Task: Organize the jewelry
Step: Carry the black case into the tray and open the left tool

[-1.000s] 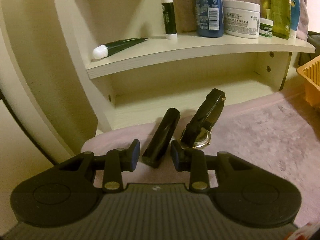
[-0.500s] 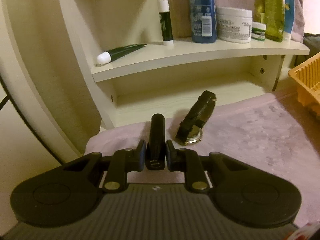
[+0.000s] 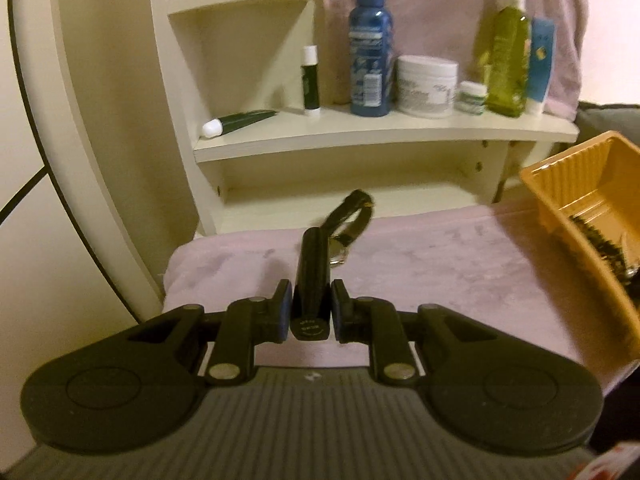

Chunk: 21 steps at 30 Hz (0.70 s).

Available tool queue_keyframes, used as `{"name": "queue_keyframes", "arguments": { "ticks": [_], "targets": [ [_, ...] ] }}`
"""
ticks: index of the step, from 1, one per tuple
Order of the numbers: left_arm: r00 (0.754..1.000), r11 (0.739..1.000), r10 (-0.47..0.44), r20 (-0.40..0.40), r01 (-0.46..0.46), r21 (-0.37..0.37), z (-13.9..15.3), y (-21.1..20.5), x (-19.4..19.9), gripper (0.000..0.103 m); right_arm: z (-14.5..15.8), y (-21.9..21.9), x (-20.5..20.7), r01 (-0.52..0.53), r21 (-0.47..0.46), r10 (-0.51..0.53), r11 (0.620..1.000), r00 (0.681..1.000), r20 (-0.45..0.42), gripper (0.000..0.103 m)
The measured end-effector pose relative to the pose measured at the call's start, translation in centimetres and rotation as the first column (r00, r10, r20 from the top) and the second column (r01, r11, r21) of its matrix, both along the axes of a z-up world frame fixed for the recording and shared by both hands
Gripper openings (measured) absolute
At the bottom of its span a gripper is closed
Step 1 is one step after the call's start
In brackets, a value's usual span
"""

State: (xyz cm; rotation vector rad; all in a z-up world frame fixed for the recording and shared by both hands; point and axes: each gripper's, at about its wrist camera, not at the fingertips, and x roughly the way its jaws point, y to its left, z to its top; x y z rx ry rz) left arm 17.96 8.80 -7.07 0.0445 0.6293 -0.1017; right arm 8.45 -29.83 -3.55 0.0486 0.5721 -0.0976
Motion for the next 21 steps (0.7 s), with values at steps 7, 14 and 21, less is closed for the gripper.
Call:
{"name": "queue_keyframes", "arguments": {
  "ticks": [7,14,21],
  "targets": [
    [0.998,0.998,-0.052,0.025,0.053,-0.039,1.8,-3.2,-1.7,0.018,0.0,0.0,0.0,-0.002,0.005,0.001,1.0,1.0,0.007,0.005],
    [0.988,0.986,-0.143,0.058,0.147,-0.083,3.8,-7.6,-2.7,0.018,0.3,0.1,-0.2,-0.004,0.01,0.004,1.0,1.0,0.01,0.005],
    [0.965,0.959,-0.25,0.085,0.259,-0.12,4.9,-12.6,-3.2,0.018,0.5,0.4,-0.1,-0.004,0.008,0.004,1.0,1.0,0.012,0.005]
  ]
}}
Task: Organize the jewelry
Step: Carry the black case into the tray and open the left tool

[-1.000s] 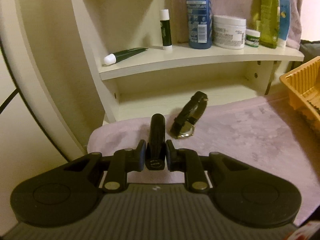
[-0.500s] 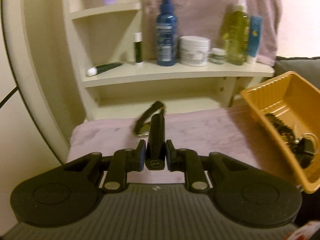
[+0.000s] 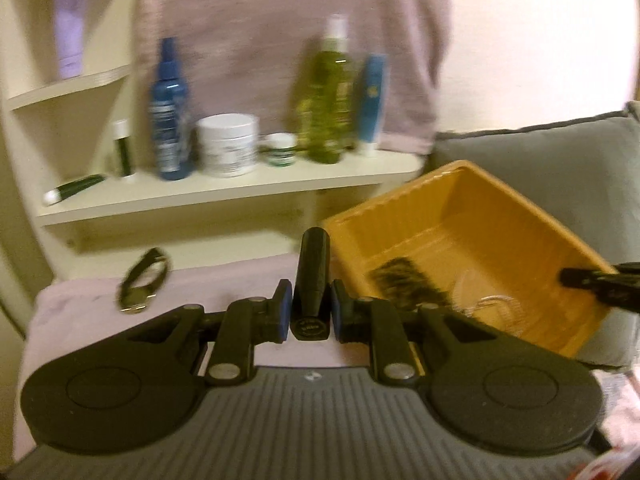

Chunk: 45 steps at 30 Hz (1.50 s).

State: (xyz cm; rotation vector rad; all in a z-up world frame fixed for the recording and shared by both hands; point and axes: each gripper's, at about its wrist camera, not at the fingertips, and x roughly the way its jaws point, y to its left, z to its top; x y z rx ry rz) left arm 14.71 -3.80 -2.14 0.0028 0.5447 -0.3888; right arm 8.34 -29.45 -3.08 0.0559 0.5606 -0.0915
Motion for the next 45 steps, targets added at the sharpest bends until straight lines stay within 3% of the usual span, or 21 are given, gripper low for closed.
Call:
{"name": "queue_keyframes", "arguments": {
  "ticks": [8,19,45],
  "targets": [
    [0.995,0.995,-0.094,0.013,0.094,-0.026,1.0,-4.2,-0.6,0.018,0.0,0.0,0.0,0.001,0.001,-0.001,1.0,1.0,0.0,0.005],
    [0.985,0.985,-0.174,0.016,0.174,0.001,1.3,-7.5,-0.7,0.018,0.0,0.0,-0.1,0.0,0.006,0.0,1.0,1.0,0.001,0.005],
    [0.981,0.983,-0.183,-0.057,0.185,0.019,-0.8,-8.6,1.8,0.018,0.0,-0.1,0.0,-0.002,0.007,0.002,1.0,1.0,0.0,0.005]
  ]
}}
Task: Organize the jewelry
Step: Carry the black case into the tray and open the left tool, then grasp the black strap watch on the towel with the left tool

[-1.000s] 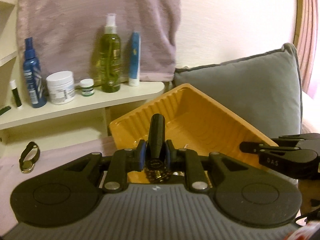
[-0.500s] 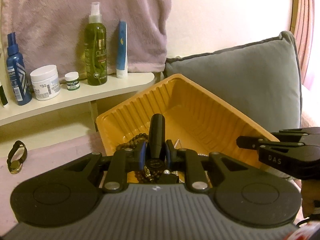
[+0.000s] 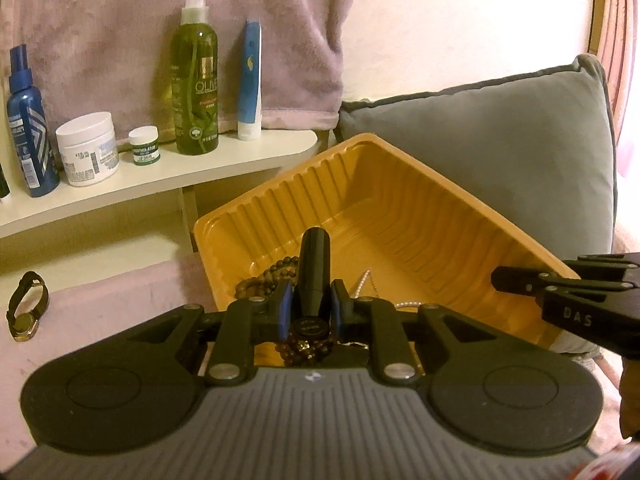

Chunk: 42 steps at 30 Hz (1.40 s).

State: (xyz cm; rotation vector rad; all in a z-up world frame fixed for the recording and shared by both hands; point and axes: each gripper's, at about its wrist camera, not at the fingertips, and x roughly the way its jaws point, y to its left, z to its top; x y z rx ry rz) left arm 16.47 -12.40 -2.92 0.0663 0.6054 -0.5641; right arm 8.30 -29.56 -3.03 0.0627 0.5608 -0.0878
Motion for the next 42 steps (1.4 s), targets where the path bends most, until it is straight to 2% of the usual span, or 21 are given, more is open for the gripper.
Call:
{"name": "queue_keyframes", "arguments": {
  "ticks": [2,6,15,21,29,34,42],
  "targets": [
    [1.0,1.0,-0.006,0.001,0.006,-0.003,-0.1,-0.1,0.1,0.018,0.0,0.0,0.0,0.0,0.0,0.0,1.0,1.0,0.0,0.005],
    [1.0,1.0,0.004,0.011,-0.004,-0.006,0.0,0.2,0.0,0.024,0.0,0.0,0.0,-0.001,0.001,0.001,1.0,1.0,-0.001,0.005],
    [0.992,0.992,0.124,0.036,-0.124,-0.012,0.6,4.7,0.0,0.024,0.0,-0.1,0.0,0.001,0.001,-0.001,1.0,1.0,-0.001,0.005],
    [0.975,0.977,0.213,0.058,-0.213,-0.004,0.7,8.0,-0.2,0.024,0.0,-0.1,0.0,-0.001,-0.001,0.001,1.0,1.0,-0.002,0.005],
    [0.943,0.944,0.324,0.078,-0.328,0.034,-0.2,13.2,-0.4,0.024,0.1,0.0,-0.1,-0.002,-0.005,0.002,1.0,1.0,-0.004,0.005],
    [0.928,0.928,0.363,0.084,-0.368,0.061,-0.7,15.8,-0.2,0.024,0.0,0.2,0.0,-0.002,-0.01,0.002,1.0,1.0,-0.007,0.005],
    [0.92,0.916,0.381,0.089,-0.389,0.098,-1.4,18.5,0.7,0.024,-0.1,0.1,0.1,-0.001,-0.016,0.0,1.0,1.0,-0.012,0.005]
  ]
}}
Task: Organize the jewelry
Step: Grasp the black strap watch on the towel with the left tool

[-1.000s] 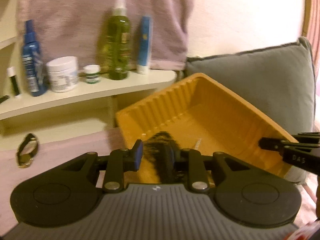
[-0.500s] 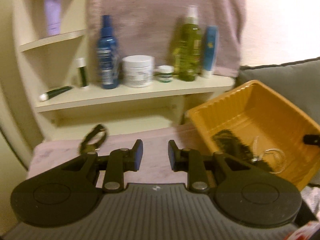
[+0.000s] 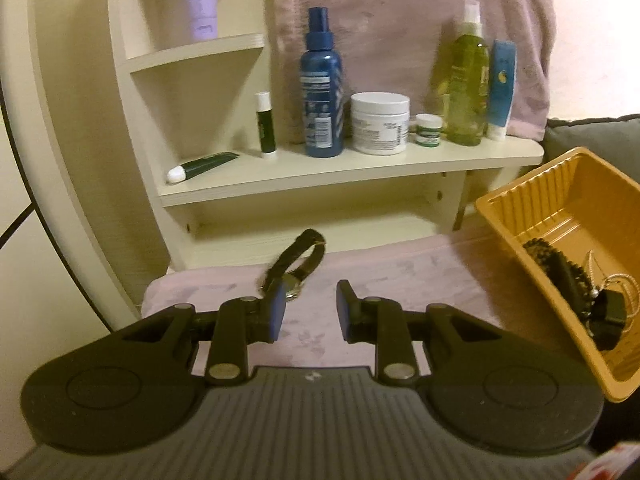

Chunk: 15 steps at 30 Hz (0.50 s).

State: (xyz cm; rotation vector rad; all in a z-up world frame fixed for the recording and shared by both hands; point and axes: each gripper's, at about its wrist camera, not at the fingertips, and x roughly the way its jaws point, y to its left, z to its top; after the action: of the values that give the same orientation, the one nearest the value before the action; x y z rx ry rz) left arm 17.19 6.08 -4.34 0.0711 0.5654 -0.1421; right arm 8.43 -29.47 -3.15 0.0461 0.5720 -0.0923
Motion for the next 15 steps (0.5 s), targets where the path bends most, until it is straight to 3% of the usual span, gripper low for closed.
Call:
{"name": "queue_keyframes", "arguments": {
  "ticks": [15],
  "targets": [
    [0.999,0.999,-0.027,-0.033,0.028,0.027,-1.9,1.9,2.8,0.03,-0.2,-0.1,0.2,0.002,-0.012,-0.002,1.0,1.0,-0.012,0.005]
  ]
}}
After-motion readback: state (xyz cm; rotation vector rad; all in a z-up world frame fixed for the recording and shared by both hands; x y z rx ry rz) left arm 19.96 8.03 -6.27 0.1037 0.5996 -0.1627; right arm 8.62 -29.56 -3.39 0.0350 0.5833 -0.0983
